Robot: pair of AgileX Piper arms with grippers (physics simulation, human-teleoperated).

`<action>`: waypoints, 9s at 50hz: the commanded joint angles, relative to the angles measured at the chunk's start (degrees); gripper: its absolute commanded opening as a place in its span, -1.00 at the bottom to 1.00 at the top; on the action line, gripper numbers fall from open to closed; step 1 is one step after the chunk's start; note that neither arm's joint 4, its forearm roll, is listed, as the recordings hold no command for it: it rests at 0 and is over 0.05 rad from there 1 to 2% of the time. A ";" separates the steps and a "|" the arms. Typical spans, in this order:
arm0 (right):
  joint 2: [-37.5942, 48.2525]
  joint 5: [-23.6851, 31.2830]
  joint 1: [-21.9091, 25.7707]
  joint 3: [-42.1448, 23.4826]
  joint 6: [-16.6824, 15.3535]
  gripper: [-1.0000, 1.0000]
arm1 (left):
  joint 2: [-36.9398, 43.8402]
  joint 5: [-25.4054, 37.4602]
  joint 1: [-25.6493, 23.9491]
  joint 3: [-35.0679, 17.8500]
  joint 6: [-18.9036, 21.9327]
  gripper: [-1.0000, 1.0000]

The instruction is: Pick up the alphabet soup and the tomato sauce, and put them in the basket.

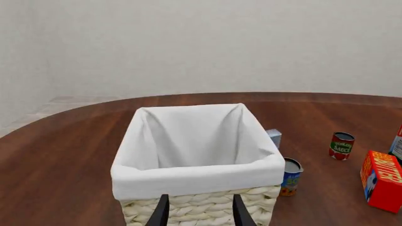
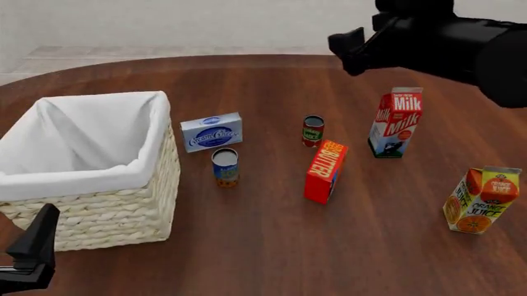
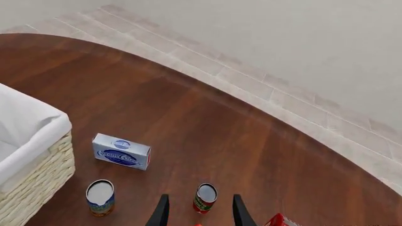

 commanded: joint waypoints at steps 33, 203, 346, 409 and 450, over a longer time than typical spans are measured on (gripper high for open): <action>14.30 1.10 -4.80 -9.90 -0.33 1.00 | 0.00 0.00 0.00 0.00 0.00 1.00; 49.23 3.21 -6.88 -27.69 2.78 1.00 | 0.00 0.00 0.00 0.00 0.00 1.00; 52.01 2.93 -7.19 -28.30 0.53 -1.00 | 0.00 0.00 0.00 0.00 0.00 1.00; 28.33 6.65 0.54 -20.64 2.49 -1.00 | 0.00 0.00 0.00 0.00 0.00 1.00; 18.59 9.97 9.59 -18.18 3.00 -1.00 | 0.00 0.00 0.00 0.00 0.00 1.00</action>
